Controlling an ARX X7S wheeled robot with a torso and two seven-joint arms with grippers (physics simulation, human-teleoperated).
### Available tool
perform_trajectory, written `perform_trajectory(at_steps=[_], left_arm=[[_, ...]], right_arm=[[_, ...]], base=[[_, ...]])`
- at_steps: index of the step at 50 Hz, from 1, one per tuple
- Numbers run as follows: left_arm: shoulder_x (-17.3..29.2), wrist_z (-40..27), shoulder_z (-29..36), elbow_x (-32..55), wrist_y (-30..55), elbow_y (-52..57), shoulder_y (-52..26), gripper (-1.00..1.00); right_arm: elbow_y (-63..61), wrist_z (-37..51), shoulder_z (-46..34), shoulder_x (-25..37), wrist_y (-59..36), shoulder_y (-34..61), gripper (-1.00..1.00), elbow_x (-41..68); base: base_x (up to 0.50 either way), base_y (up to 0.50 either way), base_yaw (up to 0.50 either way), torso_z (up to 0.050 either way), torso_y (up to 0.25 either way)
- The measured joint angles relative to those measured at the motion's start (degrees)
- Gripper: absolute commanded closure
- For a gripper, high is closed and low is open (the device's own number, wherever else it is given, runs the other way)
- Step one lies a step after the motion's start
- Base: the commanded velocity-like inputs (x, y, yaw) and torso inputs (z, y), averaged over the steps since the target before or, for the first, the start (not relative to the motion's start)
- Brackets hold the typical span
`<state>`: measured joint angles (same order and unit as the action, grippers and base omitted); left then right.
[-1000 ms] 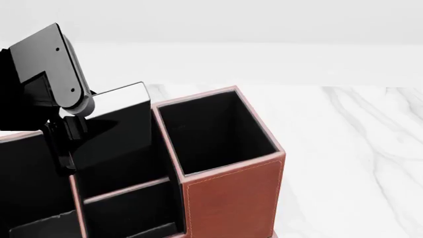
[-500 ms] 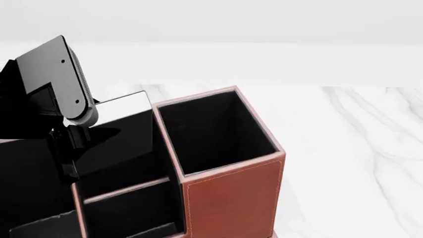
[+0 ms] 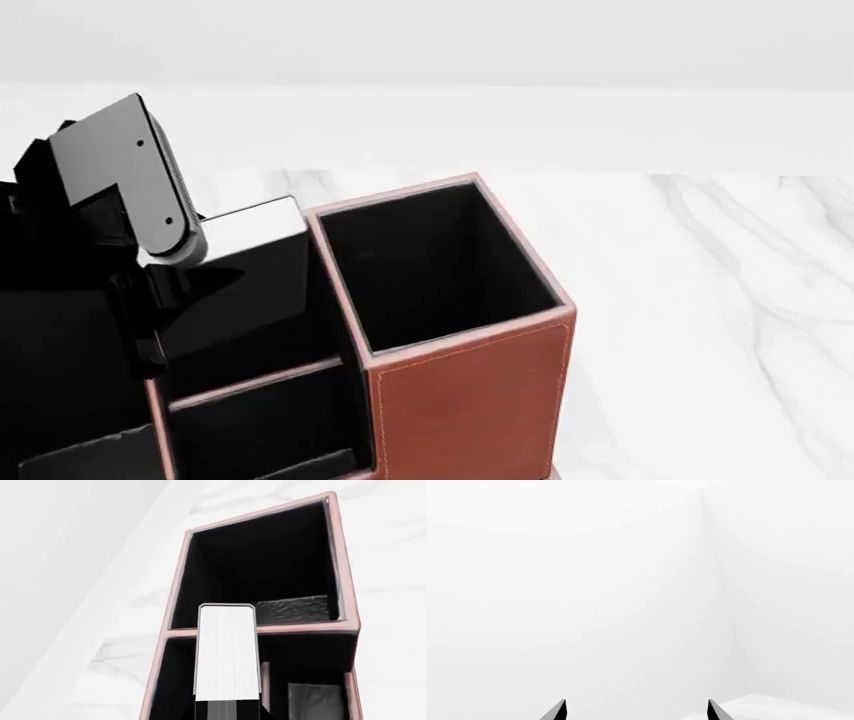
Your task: Pick up the book and place it in the front compartment of the caddy.
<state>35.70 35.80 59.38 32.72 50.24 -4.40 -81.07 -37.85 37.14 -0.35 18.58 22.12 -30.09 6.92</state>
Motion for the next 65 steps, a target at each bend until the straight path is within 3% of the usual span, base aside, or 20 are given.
perform_trajectory(at_steps=[65], left_arm=[[-3.7,-0.5,3.7,-5.6,-12.2,-12.8,7.1,1.0]], right_arm=[[-1.0,1.1,-0.6,1.1,-0.8,-1.1,-1.0,-0.9]], base=[[0.0,0.0,0.0,0.0,0.001]])
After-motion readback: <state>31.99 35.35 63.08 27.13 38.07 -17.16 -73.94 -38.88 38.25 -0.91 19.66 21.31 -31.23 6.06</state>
